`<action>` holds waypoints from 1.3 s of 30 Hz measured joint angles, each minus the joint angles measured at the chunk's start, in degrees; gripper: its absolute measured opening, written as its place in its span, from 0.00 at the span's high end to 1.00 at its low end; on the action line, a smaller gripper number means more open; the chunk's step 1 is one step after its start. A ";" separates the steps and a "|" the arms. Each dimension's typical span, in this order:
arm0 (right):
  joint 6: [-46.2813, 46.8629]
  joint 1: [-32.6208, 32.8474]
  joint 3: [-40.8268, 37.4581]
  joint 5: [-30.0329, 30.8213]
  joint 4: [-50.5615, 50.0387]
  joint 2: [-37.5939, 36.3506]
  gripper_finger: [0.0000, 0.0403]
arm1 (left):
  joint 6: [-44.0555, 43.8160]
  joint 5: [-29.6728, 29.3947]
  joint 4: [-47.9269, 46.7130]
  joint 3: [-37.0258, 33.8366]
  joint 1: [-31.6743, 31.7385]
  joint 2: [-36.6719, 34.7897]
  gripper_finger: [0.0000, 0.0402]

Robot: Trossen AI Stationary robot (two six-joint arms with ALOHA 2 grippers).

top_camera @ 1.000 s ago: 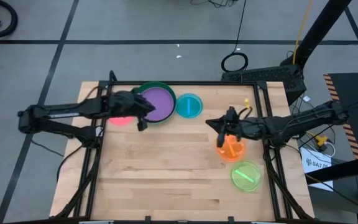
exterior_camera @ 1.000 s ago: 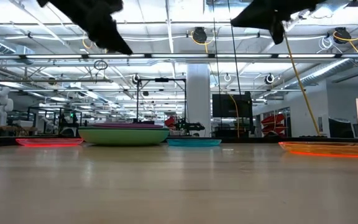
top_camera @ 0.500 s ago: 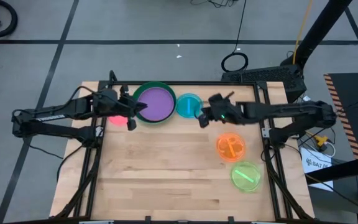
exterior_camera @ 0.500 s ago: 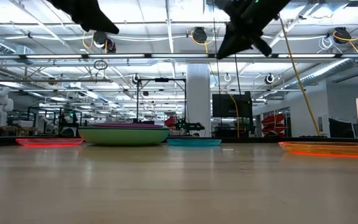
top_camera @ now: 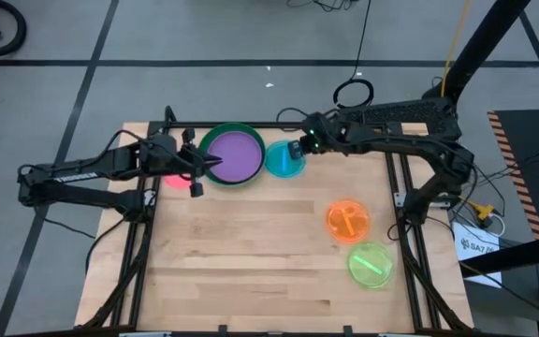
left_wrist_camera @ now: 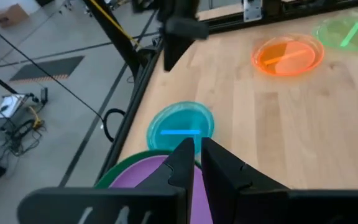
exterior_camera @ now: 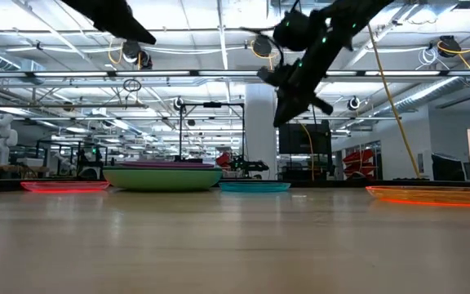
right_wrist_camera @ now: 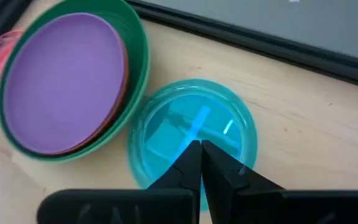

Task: Stack plastic plates
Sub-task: Stack the blue plate on top of the purple plate

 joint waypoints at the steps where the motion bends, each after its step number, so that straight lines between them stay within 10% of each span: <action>1: -0.37 -0.96 0.00 -1.08 0.84 1.04 0.98 | 0.15 0.82 0.31 -0.49 0.23 -0.40 0.91; 19: -2.12 -10.39 0.00 -14.91 3.44 13.80 0.95 | -6.97 4.21 3.48 -6.37 1.19 -19.22 0.91; 39: -1.43 -11.27 0.00 -11.84 2.58 15.11 0.72 | -4.53 4.19 1.28 -6.37 1.19 -19.54 0.91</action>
